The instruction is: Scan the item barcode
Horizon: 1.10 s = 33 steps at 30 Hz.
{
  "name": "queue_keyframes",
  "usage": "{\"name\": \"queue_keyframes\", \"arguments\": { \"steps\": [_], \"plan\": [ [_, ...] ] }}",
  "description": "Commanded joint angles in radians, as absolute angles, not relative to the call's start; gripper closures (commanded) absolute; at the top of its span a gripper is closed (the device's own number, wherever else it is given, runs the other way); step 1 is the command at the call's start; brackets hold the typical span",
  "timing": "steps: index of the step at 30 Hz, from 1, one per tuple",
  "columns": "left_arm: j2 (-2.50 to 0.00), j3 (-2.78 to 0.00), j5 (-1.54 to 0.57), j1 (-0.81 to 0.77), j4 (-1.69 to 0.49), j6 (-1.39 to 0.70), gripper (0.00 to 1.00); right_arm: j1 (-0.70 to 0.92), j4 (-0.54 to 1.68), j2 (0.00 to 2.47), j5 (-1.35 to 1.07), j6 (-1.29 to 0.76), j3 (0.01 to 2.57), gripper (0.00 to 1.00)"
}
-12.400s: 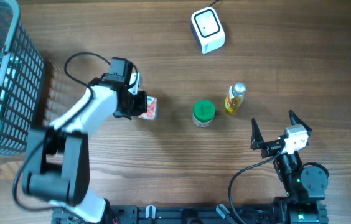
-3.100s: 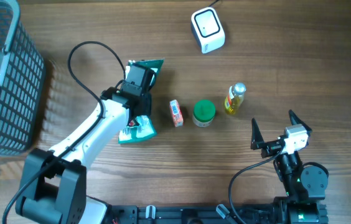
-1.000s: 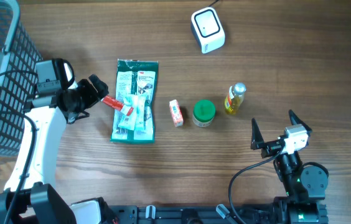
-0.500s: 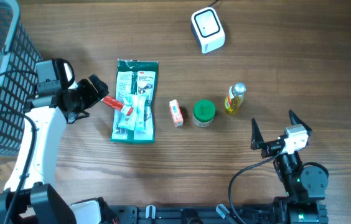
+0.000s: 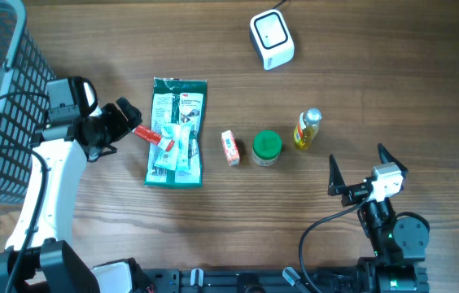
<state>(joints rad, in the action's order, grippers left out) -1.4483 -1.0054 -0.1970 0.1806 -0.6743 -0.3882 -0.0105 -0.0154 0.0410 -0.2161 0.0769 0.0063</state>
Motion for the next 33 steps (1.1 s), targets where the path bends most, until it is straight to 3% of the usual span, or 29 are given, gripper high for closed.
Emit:
{"name": "queue_keyframes", "arguments": {
  "steps": [1, 8, 11, 15, 19, 29, 33],
  "plan": [
    [-1.442, -1.015, -0.212, 0.181, -0.674, -0.401, 0.0, -0.017, -0.048, 0.036, -0.215, 0.075, 0.005, 0.0],
    [-1.442, -1.015, -0.212, 0.181, -0.674, -0.401, 0.0, -0.017, -0.016, 0.038, -0.215, 0.019, 0.006, 0.0],
    [-1.442, -1.015, -0.212, 0.181, -0.674, -0.401, 0.0, -0.017, 0.032, 0.038, -0.361, -0.037, 0.067, 0.0],
    [-1.442, -1.015, -0.212, 0.181, -0.674, -0.401, 0.0, -0.017, 0.133, 0.038, -0.36, -0.079, 0.24, 0.0],
    [-1.442, -1.015, -0.212, 0.181, -0.674, -0.401, 0.0, -0.017, 0.422, 0.109, -0.263, -0.115, 0.575, 0.0],
    [-1.442, -1.015, -0.212, 0.181, -0.674, -0.401, 0.0, -0.017, 1.175, 0.801, -0.233, -0.09, 1.492, 0.0],
    [-1.442, -1.015, -0.213, 0.181, -0.674, -0.401, 0.0, -0.017, 1.278, 1.031, -0.298, -0.085, 1.688, 0.0]
  ]
}}
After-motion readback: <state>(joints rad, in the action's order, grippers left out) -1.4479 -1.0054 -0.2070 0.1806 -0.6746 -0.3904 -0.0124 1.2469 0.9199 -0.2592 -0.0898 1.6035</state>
